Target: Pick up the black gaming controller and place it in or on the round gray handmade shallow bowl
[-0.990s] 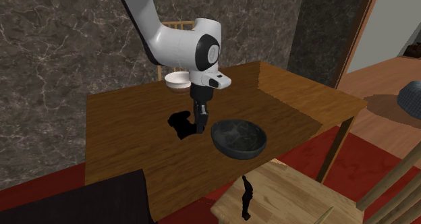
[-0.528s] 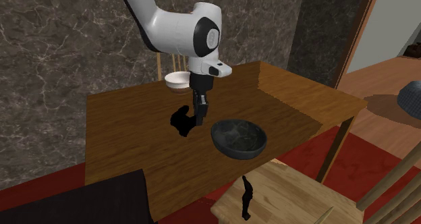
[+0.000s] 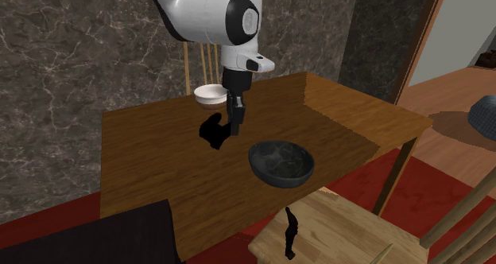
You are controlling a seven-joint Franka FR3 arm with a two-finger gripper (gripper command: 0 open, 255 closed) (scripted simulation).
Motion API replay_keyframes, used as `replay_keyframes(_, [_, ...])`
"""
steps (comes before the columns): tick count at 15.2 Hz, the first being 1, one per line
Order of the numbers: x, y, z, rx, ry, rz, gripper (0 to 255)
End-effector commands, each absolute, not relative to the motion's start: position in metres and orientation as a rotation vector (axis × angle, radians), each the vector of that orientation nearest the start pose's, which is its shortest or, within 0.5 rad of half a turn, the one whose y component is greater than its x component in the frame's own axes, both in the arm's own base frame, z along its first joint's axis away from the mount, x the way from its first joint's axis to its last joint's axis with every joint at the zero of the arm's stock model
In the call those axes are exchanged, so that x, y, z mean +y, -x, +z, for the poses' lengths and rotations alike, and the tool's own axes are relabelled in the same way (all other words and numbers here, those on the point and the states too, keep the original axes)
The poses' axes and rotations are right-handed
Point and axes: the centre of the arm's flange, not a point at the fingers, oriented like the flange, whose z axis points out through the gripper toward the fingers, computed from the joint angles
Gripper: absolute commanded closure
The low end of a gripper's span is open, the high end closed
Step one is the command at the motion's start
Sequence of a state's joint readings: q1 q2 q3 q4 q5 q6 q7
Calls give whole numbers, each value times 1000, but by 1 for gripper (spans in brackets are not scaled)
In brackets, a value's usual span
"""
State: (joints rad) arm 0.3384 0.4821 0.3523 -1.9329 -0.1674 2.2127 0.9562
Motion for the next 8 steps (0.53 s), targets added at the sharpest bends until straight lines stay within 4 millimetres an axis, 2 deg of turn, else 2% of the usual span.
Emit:
replay_keyframes(1, [375,-473,247,286,3216,228,255])
replay_keyframes(8, [375,-473,284,286,3216,228,255])
